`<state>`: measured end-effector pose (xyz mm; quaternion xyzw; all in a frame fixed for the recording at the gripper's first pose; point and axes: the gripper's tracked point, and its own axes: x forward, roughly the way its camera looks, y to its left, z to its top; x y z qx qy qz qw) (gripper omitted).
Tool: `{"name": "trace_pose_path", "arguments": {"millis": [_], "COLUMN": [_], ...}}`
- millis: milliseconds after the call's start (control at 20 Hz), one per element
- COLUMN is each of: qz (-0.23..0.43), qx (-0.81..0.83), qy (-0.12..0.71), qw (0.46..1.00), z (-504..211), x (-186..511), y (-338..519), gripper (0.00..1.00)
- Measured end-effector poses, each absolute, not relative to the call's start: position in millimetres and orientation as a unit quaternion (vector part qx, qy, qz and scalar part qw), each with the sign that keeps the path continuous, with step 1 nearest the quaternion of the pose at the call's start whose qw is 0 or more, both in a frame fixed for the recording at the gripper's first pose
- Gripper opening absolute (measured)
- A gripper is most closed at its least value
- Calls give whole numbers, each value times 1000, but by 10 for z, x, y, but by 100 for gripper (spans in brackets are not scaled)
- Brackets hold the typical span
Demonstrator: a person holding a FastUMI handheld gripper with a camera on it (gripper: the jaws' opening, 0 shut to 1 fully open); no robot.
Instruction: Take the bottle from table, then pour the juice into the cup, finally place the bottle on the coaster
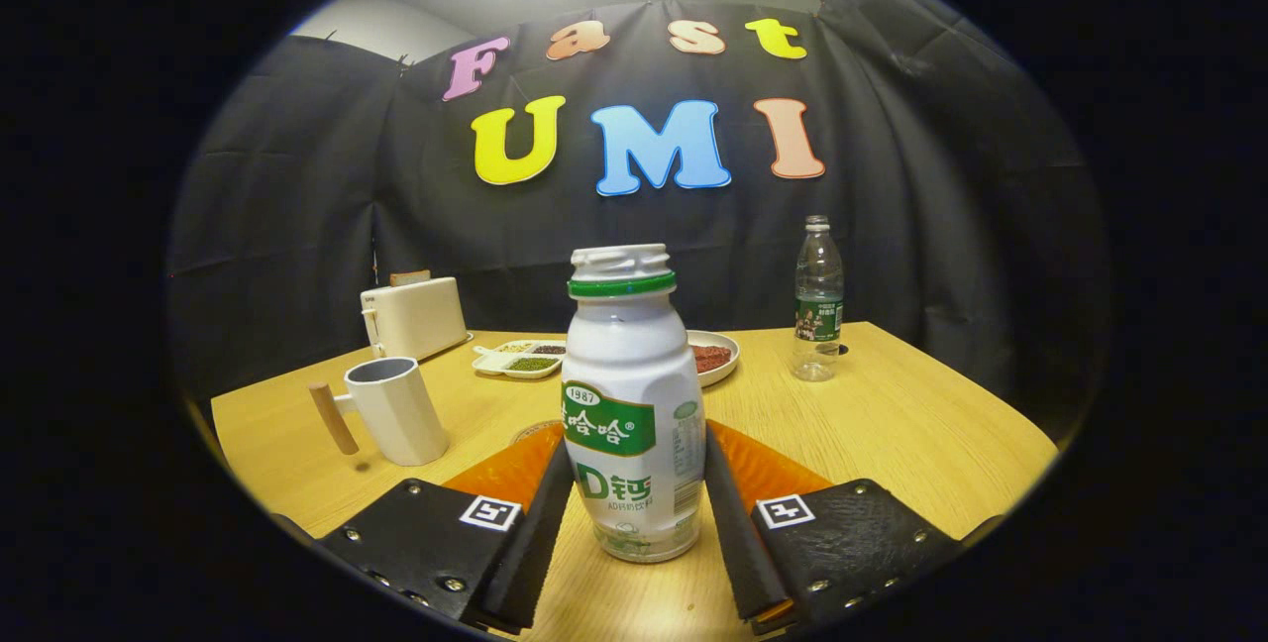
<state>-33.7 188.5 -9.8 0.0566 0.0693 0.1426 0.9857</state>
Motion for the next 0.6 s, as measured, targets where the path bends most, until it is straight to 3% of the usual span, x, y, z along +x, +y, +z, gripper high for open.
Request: {"name": "trace_pose_path", "arguments": {"millis": [250,600], "qz": [134,114], "qx": [22,-61], "qy": [79,54], "qw": [988,990], "z": [-69,157], "x": [-347,-291], "y": [1937,2012], "gripper": [63,63]}}
